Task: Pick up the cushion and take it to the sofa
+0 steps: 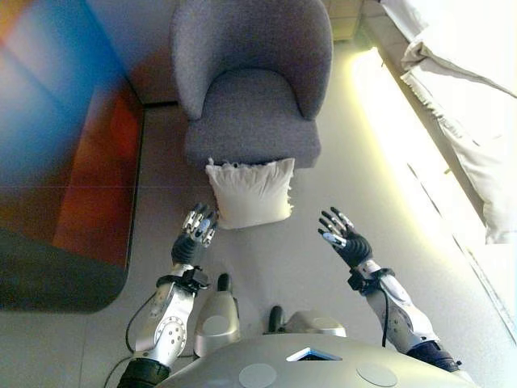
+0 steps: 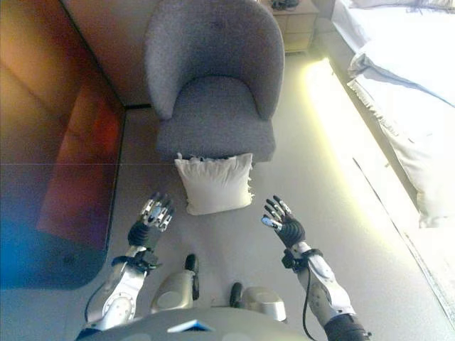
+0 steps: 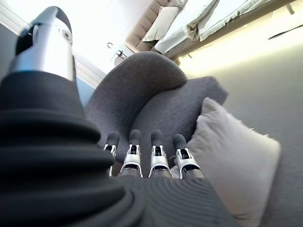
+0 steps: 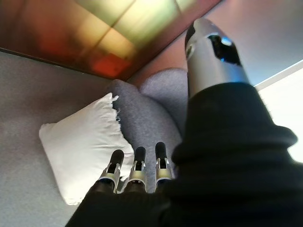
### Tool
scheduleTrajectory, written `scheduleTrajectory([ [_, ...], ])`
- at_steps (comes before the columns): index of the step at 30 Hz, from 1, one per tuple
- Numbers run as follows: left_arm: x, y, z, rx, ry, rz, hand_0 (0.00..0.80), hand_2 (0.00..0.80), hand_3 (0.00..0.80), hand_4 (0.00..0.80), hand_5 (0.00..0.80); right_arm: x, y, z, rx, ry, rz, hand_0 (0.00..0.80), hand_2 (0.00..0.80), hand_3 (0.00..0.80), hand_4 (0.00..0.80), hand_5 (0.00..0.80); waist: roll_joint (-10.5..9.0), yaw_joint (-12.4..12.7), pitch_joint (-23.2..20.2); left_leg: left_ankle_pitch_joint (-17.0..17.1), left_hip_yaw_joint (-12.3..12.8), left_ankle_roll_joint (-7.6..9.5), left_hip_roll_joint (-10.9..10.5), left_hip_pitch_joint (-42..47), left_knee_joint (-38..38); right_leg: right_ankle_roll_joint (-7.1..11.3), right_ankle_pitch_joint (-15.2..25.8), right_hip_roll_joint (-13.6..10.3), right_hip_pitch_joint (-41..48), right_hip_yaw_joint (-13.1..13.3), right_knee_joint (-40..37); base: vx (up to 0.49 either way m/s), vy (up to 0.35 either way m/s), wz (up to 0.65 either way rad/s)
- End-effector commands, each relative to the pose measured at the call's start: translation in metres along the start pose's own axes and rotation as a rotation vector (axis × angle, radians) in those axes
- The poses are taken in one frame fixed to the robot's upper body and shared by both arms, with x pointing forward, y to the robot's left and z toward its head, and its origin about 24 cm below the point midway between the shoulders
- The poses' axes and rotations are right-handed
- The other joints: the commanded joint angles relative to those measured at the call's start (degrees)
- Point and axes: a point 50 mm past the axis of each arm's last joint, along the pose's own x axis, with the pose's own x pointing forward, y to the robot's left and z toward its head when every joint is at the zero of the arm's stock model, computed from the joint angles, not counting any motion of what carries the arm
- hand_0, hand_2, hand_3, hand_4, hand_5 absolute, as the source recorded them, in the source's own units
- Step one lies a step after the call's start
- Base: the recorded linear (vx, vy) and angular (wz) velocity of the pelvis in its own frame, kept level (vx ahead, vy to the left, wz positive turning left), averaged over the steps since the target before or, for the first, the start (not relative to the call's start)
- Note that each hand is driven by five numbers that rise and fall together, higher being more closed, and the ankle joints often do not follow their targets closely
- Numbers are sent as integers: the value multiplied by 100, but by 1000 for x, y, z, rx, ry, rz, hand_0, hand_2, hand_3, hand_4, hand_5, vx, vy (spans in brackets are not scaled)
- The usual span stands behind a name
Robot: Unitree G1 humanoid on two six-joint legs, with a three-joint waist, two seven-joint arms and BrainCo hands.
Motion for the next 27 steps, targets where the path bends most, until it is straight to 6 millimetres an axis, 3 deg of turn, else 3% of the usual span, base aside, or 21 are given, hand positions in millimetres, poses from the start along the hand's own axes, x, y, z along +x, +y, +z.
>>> scheduleTrajectory([
  [1,0,-6,23,21,-117,-79,0,0,0,0,0,8,8,19,17,-114,60,0,0,0,0,0,-83,322,146,924,71,-184,229,-210,-667,791,19,-222,99,881,-24,300,98,-11],
  [3,-1,-3,21,11,-111,-63,0,0,0,0,0,8,8,20,5,-110,74,0,0,0,0,0,12,335,152,1057,328,-241,382,-302,-667,799,-183,-281,241,739,80,317,122,-15],
  [5,-1,-2,21,4,-107,-63,0,0,0,0,0,6,9,21,0,-111,77,0,0,0,0,0,66,332,148,1141,533,-238,395,-174,-666,815,-318,-347,357,661,169,300,142,-1],
  [7,-1,-1,23,7,-105,-65,0,0,0,0,0,6,10,22,9,-114,72,0,0,0,0,0,45,322,135,974,672,-159,340,-9,-432,871,-380,-499,456,573,246,336,163,-10],
  [8,-1,0,26,9,-109,-64,0,0,0,0,0,6,12,20,13,-112,68,0,0,0,0,0,36,318,83,836,715,-94,270,64,-267,936,-421,-601,506,488,306,436,216,-39],
  [10,0,-1,28,21,-112,-68,0,0,0,0,0,7,14,17,25,-111,56,0,0,0,0,0,49,353,21,813,594,-69,177,88,-112,1032,-459,-779,552,397,461,434,216,-49],
  [11,1,-1,30,27,-115,-66,0,0,0,0,0,9,16,16,35,-111,52,0,0,0,0,0,35,378,-16,722,511,33,73,112,-40,1118,-394,-898,532,383,584,362,182,-40],
  [14,6,-2,37,51,-127,-89,0,0,0,0,0,12,22,16,62,-128,67,0,0,0,0,0,-123,431,-135,300,497,377,-351,104,399,1390,158,-1418,514,266,1092,311,181,-14],
  [16,6,-4,39,93,-125,-100,0,0,0,0,0,14,24,16,59,-149,64,0,0,0,0,0,-123,508,-206,24,502,588,-548,61,697,1368,702,-1829,360,164,1818,238,204,19],
  [17,6,-4,39,98,-124,-100,0,0,0,0,0,14,24,16,60,-152,62,0,0,0,0,0,-127,518,-211,-7,509,615,-577,60,727,1370,757,-1891,324,161,1939,264,316,12],
  [18,5,-6,37,136,-105,-111,0,0,0,0,0,17,26,16,81,-170,28,0,0,0,0,0,-30,521,-219,-166,511,801,-730,202,795,1313,1191,-2152,-31,198,2864,269,361,5],
  [21,5,-4,36,151,-70,-110,0,0,0,0,0,14,33,11,107,-179,26,0,0,0,0,0,47,383,-130,-569,536,969,-1054,589,961,1307,1398,-2394,-879,423,4294,271,337,9],
  [24,5,-5,37,139,-64,-127,0,0,0,0,0,12,32,7,98,-160,27,0,0,0,0,0,154,258,-48,-646,627,914,-1055,986,875,1199,1190,-2369,-1262,190,3922,218,134,0],
  [25,5,-5,38,147,-72,-131,0,0,0,0,0,11,32,8,95,-152,35,0,0,0,0,0,219,195,-17,-583,736,880,-964,1087,806,1089,1146,-2277,-1410,-51,3298,196,-5,-5],
  [27,4,-4,41,150,-88,-126,0,0,0,0,0,11,31,9,95,-143,59,0,0,0,0,0,170,136,56,-728,847,822,-948,1252,820,1147,1156,-2240,-1489,-287,2375,223,-90,-19],
])
